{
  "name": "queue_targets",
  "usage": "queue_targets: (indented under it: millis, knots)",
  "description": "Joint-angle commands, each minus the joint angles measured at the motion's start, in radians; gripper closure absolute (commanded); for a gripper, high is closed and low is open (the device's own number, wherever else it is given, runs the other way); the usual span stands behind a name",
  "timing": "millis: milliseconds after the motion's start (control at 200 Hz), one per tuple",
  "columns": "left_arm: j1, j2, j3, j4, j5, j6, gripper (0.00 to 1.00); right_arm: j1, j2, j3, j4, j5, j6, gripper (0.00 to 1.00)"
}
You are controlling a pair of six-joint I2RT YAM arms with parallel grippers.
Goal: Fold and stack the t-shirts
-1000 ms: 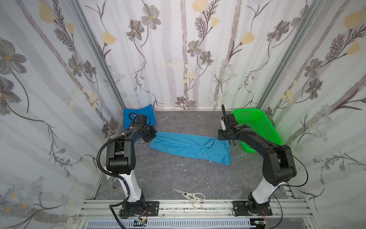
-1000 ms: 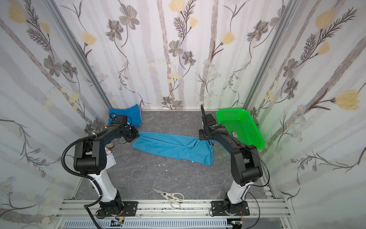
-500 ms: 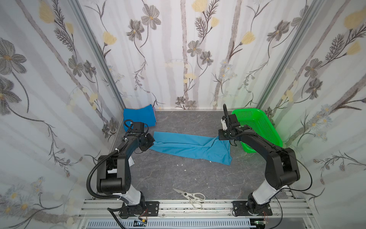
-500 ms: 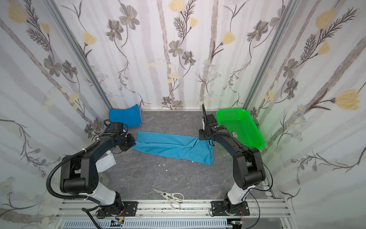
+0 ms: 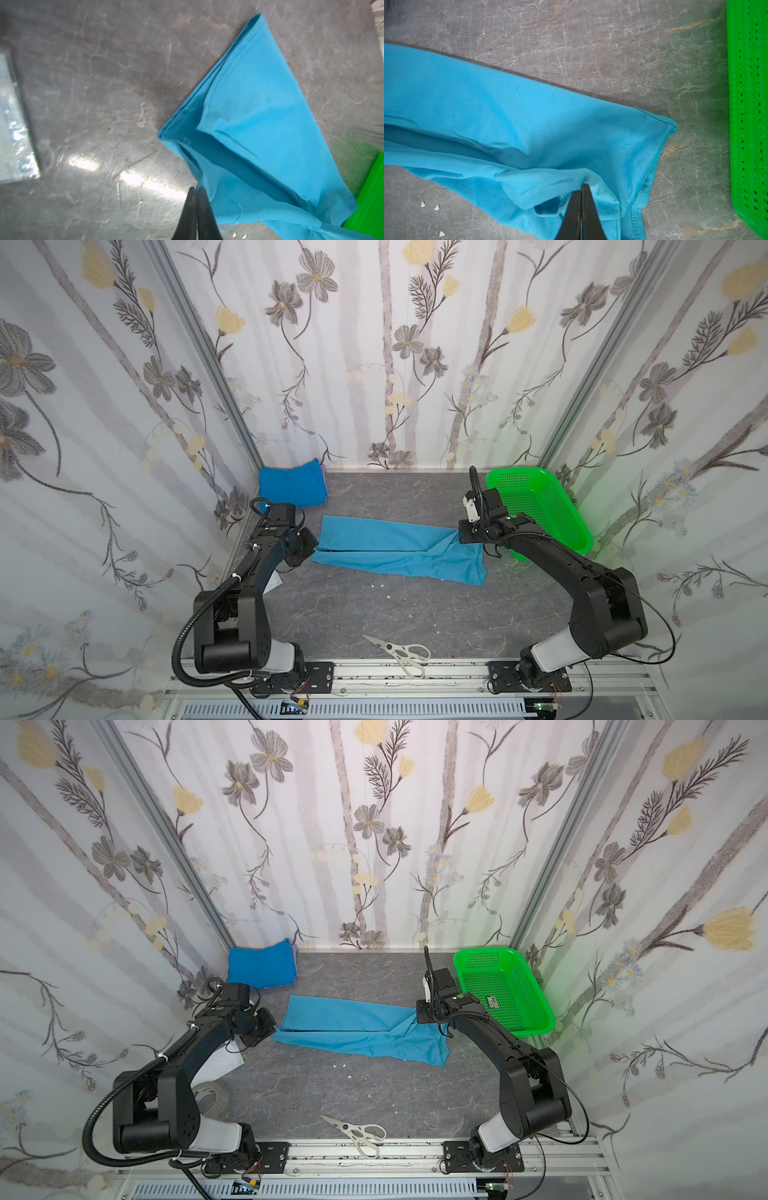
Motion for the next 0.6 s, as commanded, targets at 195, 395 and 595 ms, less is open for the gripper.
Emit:
queue_targets:
  millis: [195, 395, 595]
  knots:
    - [0.002, 0.293, 0.215, 0.095, 0.07, -0.021, 1.0, 0.004, 0.036, 0.013, 0.062, 0.021, 0.043, 1.0]
    - [-0.009, 0.397, 0.298, 0.078, 0.053, -0.009, 1.0, 0.0, 0.075, 0.033, 0.078, 0.052, 0.062, 1.0]
    - [-0.016, 0.461, 0.353, 0.063, 0.05, -0.001, 1.0, -0.017, 0.132, 0.046, 0.1, 0.056, 0.079, 1.0]
